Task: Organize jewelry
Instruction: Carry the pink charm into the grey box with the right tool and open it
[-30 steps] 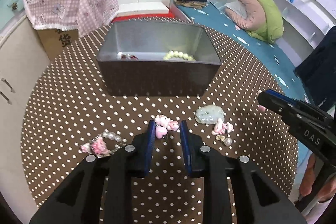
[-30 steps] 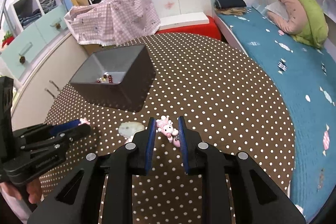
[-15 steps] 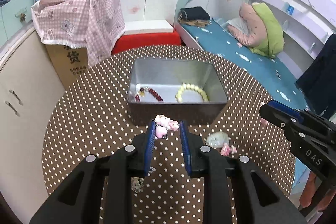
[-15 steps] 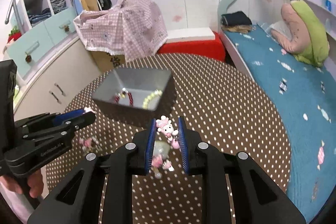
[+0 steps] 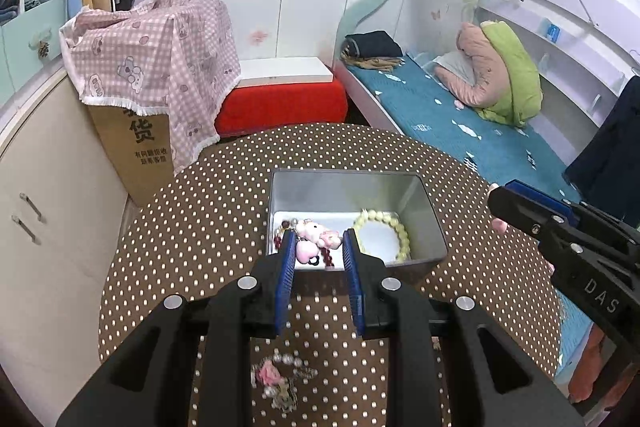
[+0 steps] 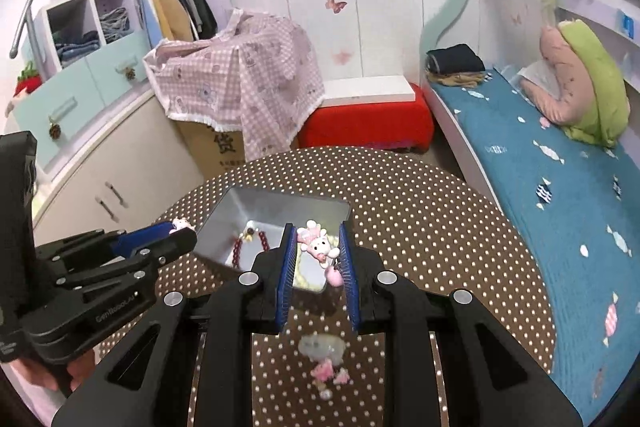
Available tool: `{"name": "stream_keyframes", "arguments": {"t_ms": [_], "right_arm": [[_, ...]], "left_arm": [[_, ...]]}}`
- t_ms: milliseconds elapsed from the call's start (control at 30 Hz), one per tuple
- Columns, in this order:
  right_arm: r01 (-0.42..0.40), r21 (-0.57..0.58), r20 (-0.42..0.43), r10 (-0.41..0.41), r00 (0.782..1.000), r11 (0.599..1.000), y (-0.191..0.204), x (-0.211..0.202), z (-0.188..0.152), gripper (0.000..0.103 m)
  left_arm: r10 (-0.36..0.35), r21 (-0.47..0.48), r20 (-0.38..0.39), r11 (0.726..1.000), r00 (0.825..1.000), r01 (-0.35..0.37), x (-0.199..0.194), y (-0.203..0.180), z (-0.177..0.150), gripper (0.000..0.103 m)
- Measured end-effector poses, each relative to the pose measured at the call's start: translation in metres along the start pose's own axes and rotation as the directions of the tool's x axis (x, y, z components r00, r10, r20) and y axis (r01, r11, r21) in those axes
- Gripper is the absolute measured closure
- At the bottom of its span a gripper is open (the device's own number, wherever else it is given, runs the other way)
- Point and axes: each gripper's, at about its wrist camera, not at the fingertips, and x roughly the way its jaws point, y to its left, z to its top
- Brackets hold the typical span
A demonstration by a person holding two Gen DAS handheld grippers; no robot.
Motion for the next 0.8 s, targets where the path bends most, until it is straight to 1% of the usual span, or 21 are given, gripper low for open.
{"name": "stream_keyframes", "arguments": {"t_ms": [200,367,533,700,733,767,800], "right_arm": [[-0.024,-0.002,-0.022,0.024,0.999,1.000,0.001,0.021,0.012,0.081],[-0.062,0.008,-0.070,0.062,0.996,0.998,-0.004,0.046,0.020,0.081],[-0.089,0.006,-0.102,0.090,0.991,0.996,-0.005,0.062,0.023,0.081],[-0.106,0.021,-0.091,0.108,0.990,0.994,-0.007,0.066,0.026,0.079],[-0.102,0.026,-0.089,0.104,0.991,0.994,-0.008,0.066,0.027,0.072],[-0.095,0.031,-0.084,0.097,0.992,0.995,-0.009,0.065,0.028,0.049],[-0.084,0.037,-0.075,0.086,0.993,0.996,-0.011,0.064,0.029,0.037]], "left_arm": [[0.006,0.013,-0.014,1.000,1.000,-0.006,0.019,-0.003,0.013,0.081],[0.010,0.022,-0.044,1.000,0.999,-0.009,0.040,-0.003,0.021,0.081],[-0.010,0.019,-0.076,1.000,0.997,0.011,0.057,-0.002,0.024,0.081],[-0.038,-0.021,-0.086,0.999,0.996,0.036,0.064,0.009,0.029,0.079],[-0.030,-0.022,-0.084,0.999,0.996,0.028,0.064,0.010,0.030,0.079],[-0.022,-0.020,-0.082,1.000,0.996,0.020,0.064,0.012,0.032,0.075],[-0.014,-0.019,-0.082,1.000,0.997,0.012,0.064,0.013,0.032,0.058]]}}
